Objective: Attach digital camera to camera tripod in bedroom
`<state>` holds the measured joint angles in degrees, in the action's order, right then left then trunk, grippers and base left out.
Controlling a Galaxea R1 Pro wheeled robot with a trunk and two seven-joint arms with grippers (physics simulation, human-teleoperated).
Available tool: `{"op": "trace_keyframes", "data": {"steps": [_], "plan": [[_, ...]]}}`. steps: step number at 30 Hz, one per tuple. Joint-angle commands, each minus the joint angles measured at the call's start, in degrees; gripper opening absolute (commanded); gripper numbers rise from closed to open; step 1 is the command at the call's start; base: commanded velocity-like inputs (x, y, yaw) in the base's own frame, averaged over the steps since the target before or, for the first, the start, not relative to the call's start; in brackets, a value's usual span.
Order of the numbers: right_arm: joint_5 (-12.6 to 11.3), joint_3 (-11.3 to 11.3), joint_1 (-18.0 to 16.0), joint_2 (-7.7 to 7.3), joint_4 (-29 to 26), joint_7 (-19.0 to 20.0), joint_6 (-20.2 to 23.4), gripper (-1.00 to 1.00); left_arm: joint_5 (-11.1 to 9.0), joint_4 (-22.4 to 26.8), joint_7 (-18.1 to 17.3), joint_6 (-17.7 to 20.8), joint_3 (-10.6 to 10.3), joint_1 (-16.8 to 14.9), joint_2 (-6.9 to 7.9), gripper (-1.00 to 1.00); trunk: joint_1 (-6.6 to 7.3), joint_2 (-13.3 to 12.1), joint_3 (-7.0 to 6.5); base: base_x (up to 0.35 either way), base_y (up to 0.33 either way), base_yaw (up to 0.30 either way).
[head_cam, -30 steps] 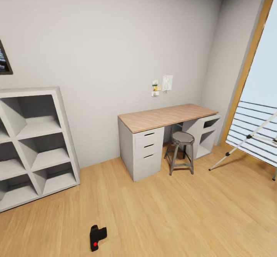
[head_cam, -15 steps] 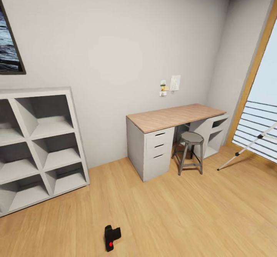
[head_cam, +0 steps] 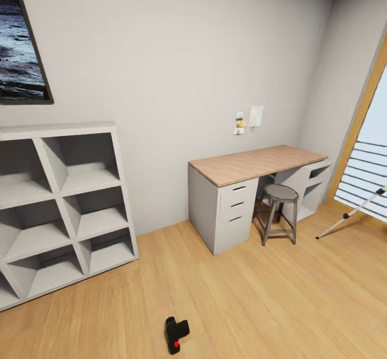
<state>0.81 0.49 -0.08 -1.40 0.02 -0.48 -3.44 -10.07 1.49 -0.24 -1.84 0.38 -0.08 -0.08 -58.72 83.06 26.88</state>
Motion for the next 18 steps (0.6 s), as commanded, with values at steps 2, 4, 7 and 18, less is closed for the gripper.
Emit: {"op": "trace_keyframes", "data": {"steps": [2, 4, 7, 18], "plan": [[0.13, 0.04, -0.01, -0.01, 0.00, -0.05, -0.17, 1.00, -0.38, 0.01, -0.02, 0.09, -0.06, -0.01, -0.01, 1.00, -0.01, 0.02, 0.05, 0.174, 0.321, 0.000], [0.14, 0.04, -0.01, -0.01, -0.01, -0.05, -0.17, 1.00, -0.39, 0.01, -0.02, 0.15, -0.08, 0.02, -0.01, 1.00, -0.01, 0.02, 0.05, 0.205, 0.301, 0.000], [0.15, 0.04, -0.01, -0.01, -0.01, -0.05, -0.17, 1.00, -0.42, 0.01, -0.02, 0.20, -0.08, 0.05, -0.01, 1.00, -0.01, 0.02, 0.05, 0.227, 0.283, 0.000], [0.16, 0.04, -0.01, -0.01, 0.00, -0.05, -0.17, 1.00, -0.39, 0.01, -0.02, 0.25, -0.06, 0.06, -0.03, 1.00, -0.01, 0.02, 0.05, 0.280, 0.229, 0.000]]}}
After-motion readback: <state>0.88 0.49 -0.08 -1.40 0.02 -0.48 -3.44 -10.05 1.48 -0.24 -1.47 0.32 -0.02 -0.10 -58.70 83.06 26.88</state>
